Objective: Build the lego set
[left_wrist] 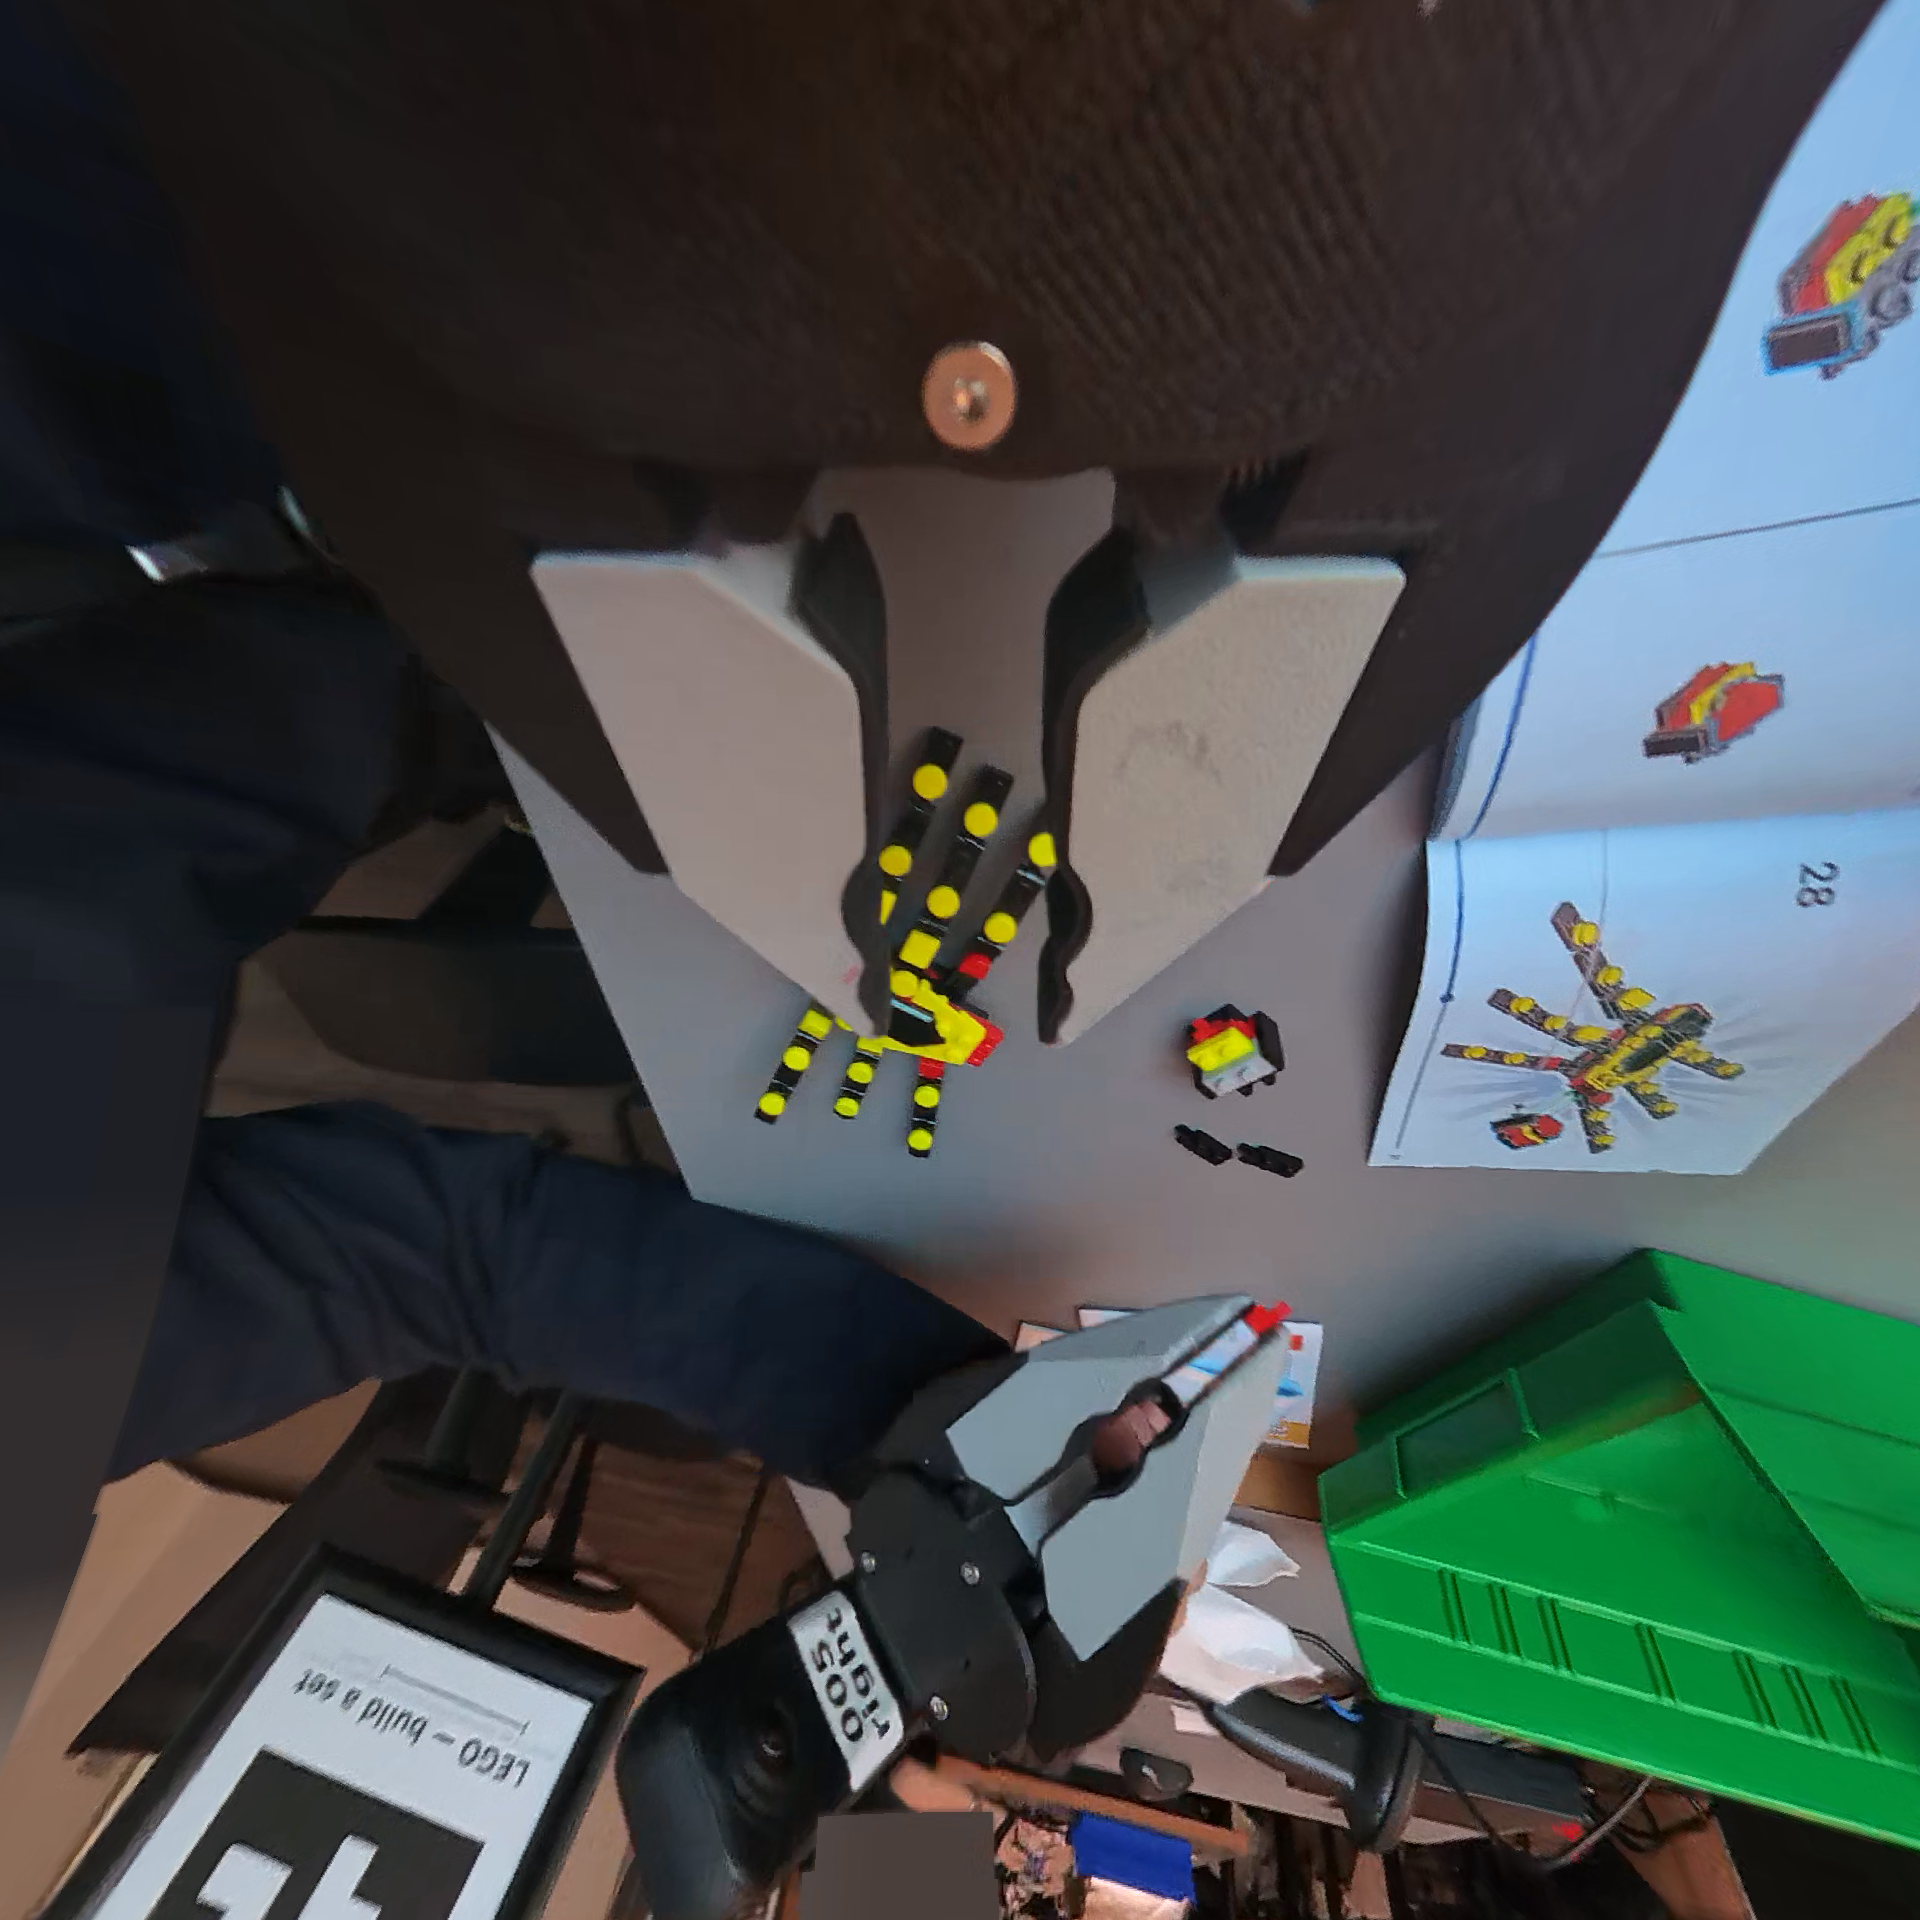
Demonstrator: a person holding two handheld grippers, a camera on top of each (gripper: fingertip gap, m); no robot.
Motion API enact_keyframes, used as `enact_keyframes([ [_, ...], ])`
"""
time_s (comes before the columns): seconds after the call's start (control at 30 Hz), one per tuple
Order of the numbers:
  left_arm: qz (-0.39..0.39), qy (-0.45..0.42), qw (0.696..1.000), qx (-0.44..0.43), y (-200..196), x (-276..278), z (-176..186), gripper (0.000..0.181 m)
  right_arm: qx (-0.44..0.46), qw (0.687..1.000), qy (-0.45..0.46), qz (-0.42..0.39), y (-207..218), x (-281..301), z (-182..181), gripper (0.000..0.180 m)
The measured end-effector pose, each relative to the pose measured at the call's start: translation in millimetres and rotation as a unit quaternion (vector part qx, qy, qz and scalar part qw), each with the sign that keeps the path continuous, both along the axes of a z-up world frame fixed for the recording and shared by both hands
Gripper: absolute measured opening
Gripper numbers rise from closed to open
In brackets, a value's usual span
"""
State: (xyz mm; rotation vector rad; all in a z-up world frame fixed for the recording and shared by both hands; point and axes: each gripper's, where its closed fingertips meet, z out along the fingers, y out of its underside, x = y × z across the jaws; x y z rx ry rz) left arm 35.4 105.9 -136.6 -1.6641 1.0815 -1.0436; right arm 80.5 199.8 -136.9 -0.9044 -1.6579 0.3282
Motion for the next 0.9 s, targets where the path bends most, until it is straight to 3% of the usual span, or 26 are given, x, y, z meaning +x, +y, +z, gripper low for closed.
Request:
enact_keyframes([
  [0.13, 0.008, 0.049, 0.999, 0.012, 20.2, 9.7, 3.8, 0.025, -0.018, 1.0, -0.017, -0.001, 5.5, 5.4, -15.0, 0.002],
  [0.3, -0.038, 0.157, 0.986, 0.038, 51.2, 25.2, 0.4, 0.025, -0.026, 0.999, -0.019, -0.011, 11.7, 4.1, -21.6, 0.002],
  [0.4, -0.048, 0.207, 0.975, 0.069, 74.3, 20.0, 19.1, 0.025, -0.024, 0.999, 0.009, -0.033, 20.1, 3.7, -14.5, 0.002],
  [0.53, 0.004, 0.166, 0.984, 0.06, 99.4, 3.9, 75.8, 0.033, -0.029, 0.998, 0.031, -0.037, 22.0, 3.2, -6.7, 0.001],
  [0.63, 0.038, 0.118, 0.991, 0.046, 97.9, -5.7, 96.1, 0.032, -0.03, 0.998, 0.042, -0.039, 22.0, 2.6, -1.8, 0.002],
  [0.9, 0.079, 0.132, 0.988, -0.006, 41.4, -30.8, 36.7, 0.035, -0.025, 0.997, 0.05, -0.06, 28.2, 2.9, 1.7, 0.002],
])
